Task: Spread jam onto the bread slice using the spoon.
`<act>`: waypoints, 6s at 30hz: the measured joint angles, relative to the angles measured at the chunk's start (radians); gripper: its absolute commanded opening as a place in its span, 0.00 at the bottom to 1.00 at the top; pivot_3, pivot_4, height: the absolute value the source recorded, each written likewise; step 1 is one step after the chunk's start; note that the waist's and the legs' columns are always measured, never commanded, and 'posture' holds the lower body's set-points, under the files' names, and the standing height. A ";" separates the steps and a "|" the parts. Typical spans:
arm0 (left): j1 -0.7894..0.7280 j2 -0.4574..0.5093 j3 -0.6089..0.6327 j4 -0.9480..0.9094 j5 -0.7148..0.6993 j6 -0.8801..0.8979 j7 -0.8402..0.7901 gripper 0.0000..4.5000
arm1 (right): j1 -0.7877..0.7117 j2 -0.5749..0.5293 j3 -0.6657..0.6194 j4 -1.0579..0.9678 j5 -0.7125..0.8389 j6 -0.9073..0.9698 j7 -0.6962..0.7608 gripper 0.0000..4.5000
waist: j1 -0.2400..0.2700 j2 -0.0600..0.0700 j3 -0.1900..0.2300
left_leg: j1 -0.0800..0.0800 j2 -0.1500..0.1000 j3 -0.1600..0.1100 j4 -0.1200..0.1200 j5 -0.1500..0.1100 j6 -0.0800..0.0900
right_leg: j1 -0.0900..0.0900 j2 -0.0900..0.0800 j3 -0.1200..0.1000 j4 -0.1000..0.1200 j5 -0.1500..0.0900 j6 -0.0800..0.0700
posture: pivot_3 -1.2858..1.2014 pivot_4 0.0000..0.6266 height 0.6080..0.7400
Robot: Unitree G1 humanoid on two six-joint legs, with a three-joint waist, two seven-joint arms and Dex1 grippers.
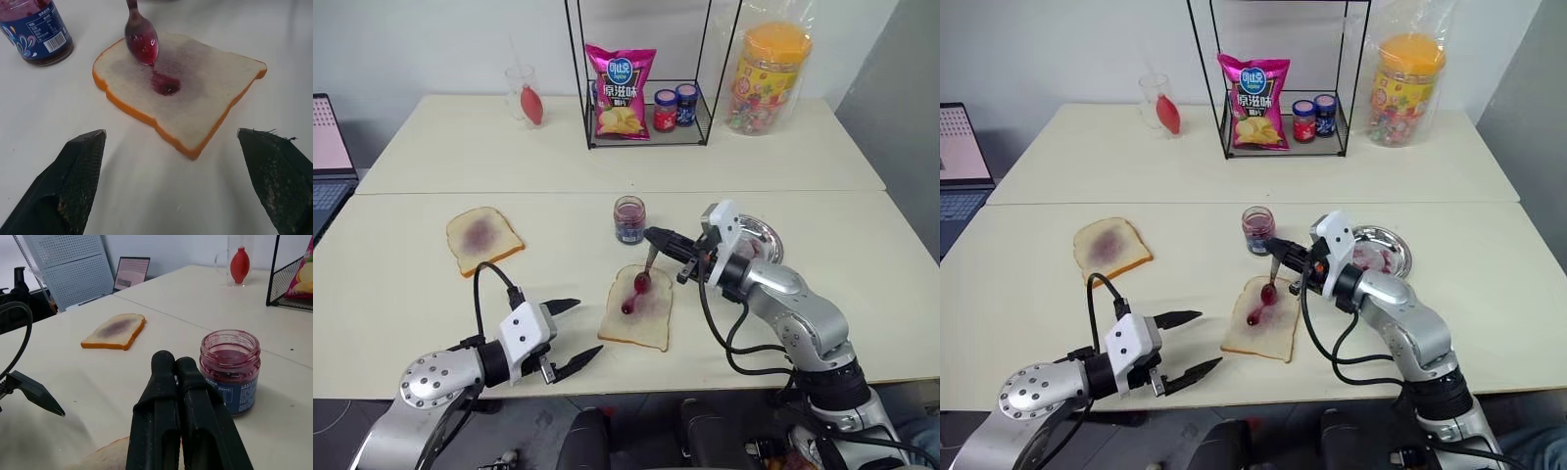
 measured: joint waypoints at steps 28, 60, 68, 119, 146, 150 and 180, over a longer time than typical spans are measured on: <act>0.018 -0.028 0.001 0.005 0.003 -0.007 0.024 1.00 | 0.013 0.182 -0.178 0.206 0.273 0.292 -0.142 0.01 | -0.001 0.000 0.000 | 0.001 0.000 0.000 0.001 0.000 0.000 | 0.002 0.000 0.000 0.000 0.000 0.000 | 0.52 0.24 1.00; -0.008 -0.033 -0.008 0.005 0.009 -0.004 0.025 1.00 | 0.008 0.169 -0.232 0.180 0.353 0.413 -0.189 0.01 | -0.001 0.000 -0.001 | 0.003 0.000 -0.001 0.001 0.000 0.001 | 0.004 0.000 0.000 0.000 0.001 0.001 | 0.52 0.24 1.00; -0.006 -0.036 -0.008 0.005 0.015 -0.004 0.025 1.00 | 0.003 0.141 -0.237 0.225 0.316 0.377 -0.169 0.01 | -0.001 0.000 -0.001 | 0.003 0.000 -0.001 0.001 0.000 0.001 | 0.005 0.000 0.000 0.000 0.001 0.001 | 0.52 0.24 1.00; -0.704 -0.179 -0.354 0.072 -0.072 0.324 0.026 1.00 | 0.001 -0.034 -0.717 0.431 0.311 0.024 -0.318 0.01 | -0.003 0.000 -0.001 | 0.009 -0.001 0.000 0.001 0.001 0.001 | 0.011 0.001 0.002 0.000 0.001 0.001 | 0.52 0.24 1.00; -0.782 -0.289 -0.429 0.145 0.008 0.334 0.032 1.00 | 0.058 -0.066 -0.649 0.439 0.247 0.007 -0.245 0.83 | 0.000 0.001 -0.001 | 0.010 -0.002 0.000 0.001 0.001 0.001 | 0.012 0.001 0.002 0.000 0.001 0.001 | 0.52 0.24 1.00; -0.783 -0.291 -0.429 0.152 0.018 0.330 0.032 1.00 | 0.075 -0.071 -0.633 0.414 0.234 0.008 -0.222 0.83 | 0.000 0.001 -0.001 | 0.009 -0.002 0.000 0.001 0.001 0.001 | 0.012 0.001 0.002 0.000 0.001 0.001 | 0.52 0.24 1.00; -0.787 -0.283 -0.414 0.161 0.038 0.309 0.025 1.00 | 0.087 -0.142 -0.542 0.407 -0.027 -0.215 -0.179 0.83 | 0.000 0.001 -0.001 | 0.010 -0.002 0.000 0.001 0.001 0.001 | 0.012 0.001 0.002 0.000 0.001 0.001 | 0.52 0.24 1.00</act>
